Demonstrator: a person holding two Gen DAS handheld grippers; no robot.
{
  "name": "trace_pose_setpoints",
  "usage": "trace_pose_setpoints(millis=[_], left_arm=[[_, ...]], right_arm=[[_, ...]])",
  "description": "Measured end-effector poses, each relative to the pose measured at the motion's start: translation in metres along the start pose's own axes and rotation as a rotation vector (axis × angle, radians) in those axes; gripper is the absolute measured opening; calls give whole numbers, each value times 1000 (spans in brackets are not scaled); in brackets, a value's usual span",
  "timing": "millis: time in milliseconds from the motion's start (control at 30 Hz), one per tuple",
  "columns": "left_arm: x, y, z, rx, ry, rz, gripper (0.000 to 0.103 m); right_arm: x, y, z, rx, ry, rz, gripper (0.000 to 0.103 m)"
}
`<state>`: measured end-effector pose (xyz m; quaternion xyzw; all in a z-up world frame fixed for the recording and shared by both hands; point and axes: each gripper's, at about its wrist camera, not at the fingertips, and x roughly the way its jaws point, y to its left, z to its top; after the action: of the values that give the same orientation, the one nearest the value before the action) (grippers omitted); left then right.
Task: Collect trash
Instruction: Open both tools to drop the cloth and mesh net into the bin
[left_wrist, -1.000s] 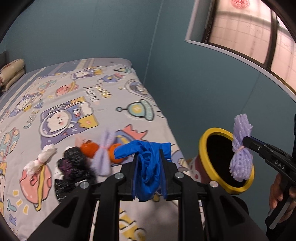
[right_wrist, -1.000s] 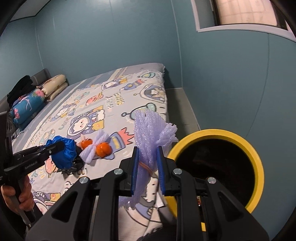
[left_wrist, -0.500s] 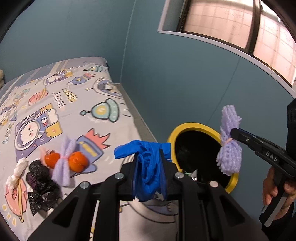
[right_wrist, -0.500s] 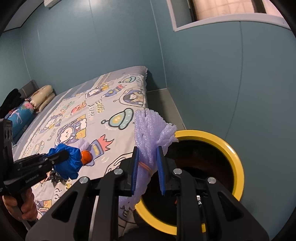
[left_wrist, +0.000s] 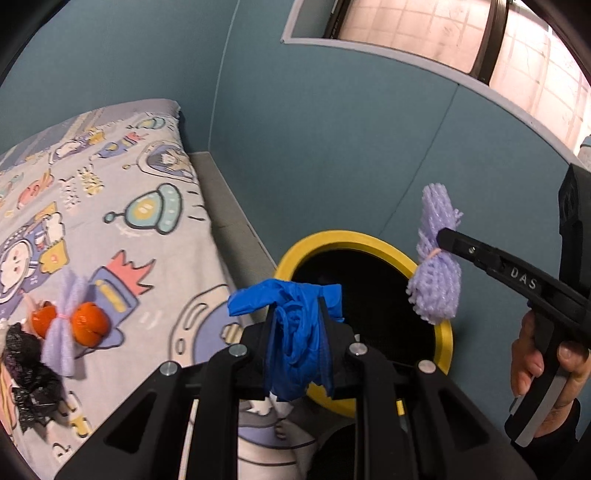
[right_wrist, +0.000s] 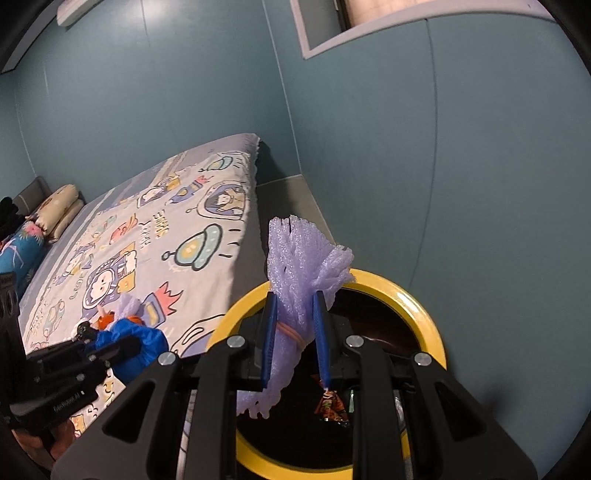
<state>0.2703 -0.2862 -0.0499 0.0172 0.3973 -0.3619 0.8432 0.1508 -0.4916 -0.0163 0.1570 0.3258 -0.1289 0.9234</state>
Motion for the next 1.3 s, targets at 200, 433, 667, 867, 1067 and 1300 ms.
trace_pose_setpoints(millis=[200, 433, 667, 867, 1067, 1300], left_arm=[[23, -17, -1, 6, 25, -32, 18], [44, -38, -1, 13, 51, -64, 18], [61, -44, -7, 5, 79, -85, 18], [64, -48, -11, 14, 81, -103, 22], [61, -45, -13, -6, 68, -92, 40], [53, -37, -13, -28, 52, -89, 57]], right_arm=[[12, -19, 1, 33, 14, -6, 18], [30, -40, 2, 91, 59, 14, 19], [41, -48, 0, 107, 87, 30, 19], [41, -48, 1, 106, 85, 31, 20], [40, -52, 2, 120, 83, 19, 24], [36, -52, 2, 131, 74, 5, 34]])
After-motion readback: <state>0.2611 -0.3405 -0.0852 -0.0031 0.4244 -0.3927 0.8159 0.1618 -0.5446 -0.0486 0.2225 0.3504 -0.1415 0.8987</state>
